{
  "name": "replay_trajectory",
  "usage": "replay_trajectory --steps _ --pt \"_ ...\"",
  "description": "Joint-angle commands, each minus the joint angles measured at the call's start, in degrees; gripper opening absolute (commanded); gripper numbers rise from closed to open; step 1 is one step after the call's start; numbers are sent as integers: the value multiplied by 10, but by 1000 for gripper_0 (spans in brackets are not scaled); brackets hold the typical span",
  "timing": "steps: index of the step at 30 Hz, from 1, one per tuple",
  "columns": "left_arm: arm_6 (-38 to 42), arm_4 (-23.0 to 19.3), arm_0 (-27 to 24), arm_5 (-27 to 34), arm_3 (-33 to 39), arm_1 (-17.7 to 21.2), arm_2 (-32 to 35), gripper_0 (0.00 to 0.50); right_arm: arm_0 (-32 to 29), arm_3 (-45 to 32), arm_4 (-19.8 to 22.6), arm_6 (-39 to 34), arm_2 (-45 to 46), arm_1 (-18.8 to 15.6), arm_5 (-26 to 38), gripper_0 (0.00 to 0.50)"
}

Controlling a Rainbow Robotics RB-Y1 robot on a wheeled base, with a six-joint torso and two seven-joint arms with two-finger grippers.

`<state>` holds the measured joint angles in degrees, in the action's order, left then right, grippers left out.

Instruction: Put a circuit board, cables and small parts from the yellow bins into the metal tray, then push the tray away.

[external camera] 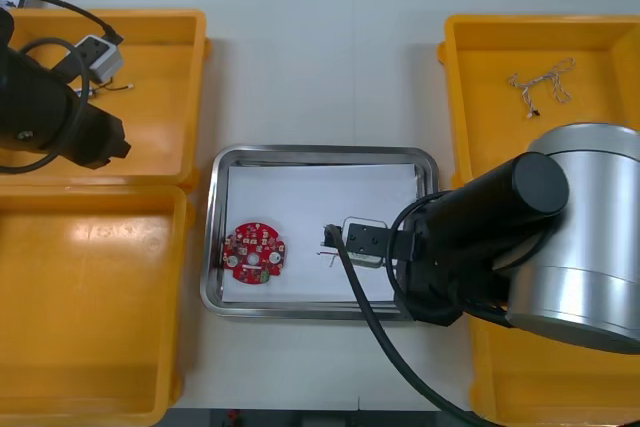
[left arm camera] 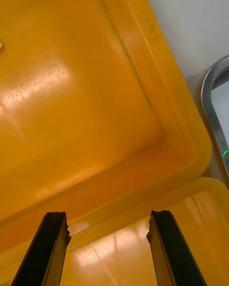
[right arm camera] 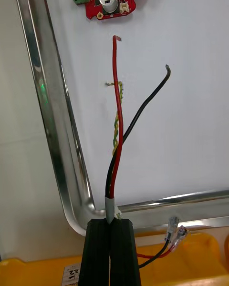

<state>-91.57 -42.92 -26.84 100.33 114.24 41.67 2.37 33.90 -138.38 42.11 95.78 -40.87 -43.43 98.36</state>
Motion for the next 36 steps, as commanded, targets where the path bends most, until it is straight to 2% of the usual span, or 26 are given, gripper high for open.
replay_trajectory --steps 1,5,12,18,21,29,33,34,35,36 --pt "-142 5 -18 -36 -31 -24 18 500 22 37 -24 55 -44 -3 -37 0" --pt "-181 12 -18 -66 -58 -39 17 500 22 69 -33 85 -65 1 -52 0" --pt "-216 14 -19 -98 -77 -41 17 500 32 100 -50 110 -105 4 -70 0" --pt "-222 25 -19 -123 -94 -45 24 500 42 131 -77 112 -148 6 -126 0" --pt "-257 21 -26 -145 -131 -50 33 500 42 150 -77 116 -156 9 -154 0" --pt "-319 18 -57 -133 -198 -64 58 500 42 153 -77 120 -161 11 -156 0" --pt "-331 14 -90 -119 -249 -64 58 500 42 153 -78 116 -160 11 -151 11" --pt "-336 16 -101 -116 -266 -64 59 500 42 152 -78 115 -161 11 -150 88" --pt "-338 16 -104 -116 -270 -64 59 500 42 153 -78 115 -160 11 -150 109" --pt "-359 16 -120 -117 -300 -63 60 500 42 153 -78 114 -160 11 -149 235"
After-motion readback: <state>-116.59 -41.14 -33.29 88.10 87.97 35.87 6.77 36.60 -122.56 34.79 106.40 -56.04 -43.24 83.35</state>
